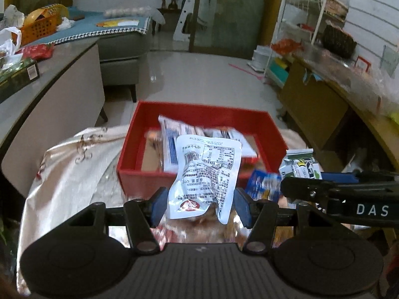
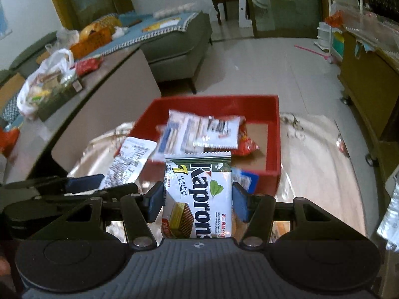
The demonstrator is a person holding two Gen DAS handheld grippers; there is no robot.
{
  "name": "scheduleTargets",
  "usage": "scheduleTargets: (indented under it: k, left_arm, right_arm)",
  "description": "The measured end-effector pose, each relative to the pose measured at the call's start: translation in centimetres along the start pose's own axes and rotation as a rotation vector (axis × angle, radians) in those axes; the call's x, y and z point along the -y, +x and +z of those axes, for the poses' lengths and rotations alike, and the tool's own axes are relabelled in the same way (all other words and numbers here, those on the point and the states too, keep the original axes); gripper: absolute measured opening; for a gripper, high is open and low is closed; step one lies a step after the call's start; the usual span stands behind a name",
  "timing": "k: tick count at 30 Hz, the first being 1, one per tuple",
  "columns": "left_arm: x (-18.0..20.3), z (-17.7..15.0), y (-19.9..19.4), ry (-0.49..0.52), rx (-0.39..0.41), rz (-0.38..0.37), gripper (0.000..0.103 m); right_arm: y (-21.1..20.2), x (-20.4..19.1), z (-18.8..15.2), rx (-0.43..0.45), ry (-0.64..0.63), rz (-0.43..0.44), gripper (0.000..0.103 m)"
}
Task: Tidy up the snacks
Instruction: 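Carry the sausage packet and Kaprons wafer over the red box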
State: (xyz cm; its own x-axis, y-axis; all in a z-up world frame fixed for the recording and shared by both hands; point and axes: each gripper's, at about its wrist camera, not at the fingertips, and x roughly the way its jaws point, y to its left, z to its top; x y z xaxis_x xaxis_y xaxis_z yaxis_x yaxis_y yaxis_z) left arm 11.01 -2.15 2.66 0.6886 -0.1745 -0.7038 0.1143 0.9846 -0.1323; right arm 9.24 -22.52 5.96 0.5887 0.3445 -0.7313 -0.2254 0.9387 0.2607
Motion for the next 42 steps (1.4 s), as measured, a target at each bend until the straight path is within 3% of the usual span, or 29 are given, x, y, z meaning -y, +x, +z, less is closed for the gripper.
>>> scheduleTargets:
  k: [14,42]
  left_arm:
    - [-0.2,3.0,3.2,-0.030,0.027,0.018,0.050]
    - [-0.8,5.9,8.8,-0.029,0.027,0.081,0.050]
  right_arm:
    - [2.5,0.7,3.6,0.039,0.022,0.008,0.065]
    - [8.1,2.5,6.8,-0.001,0.039,-0.016,0.065]
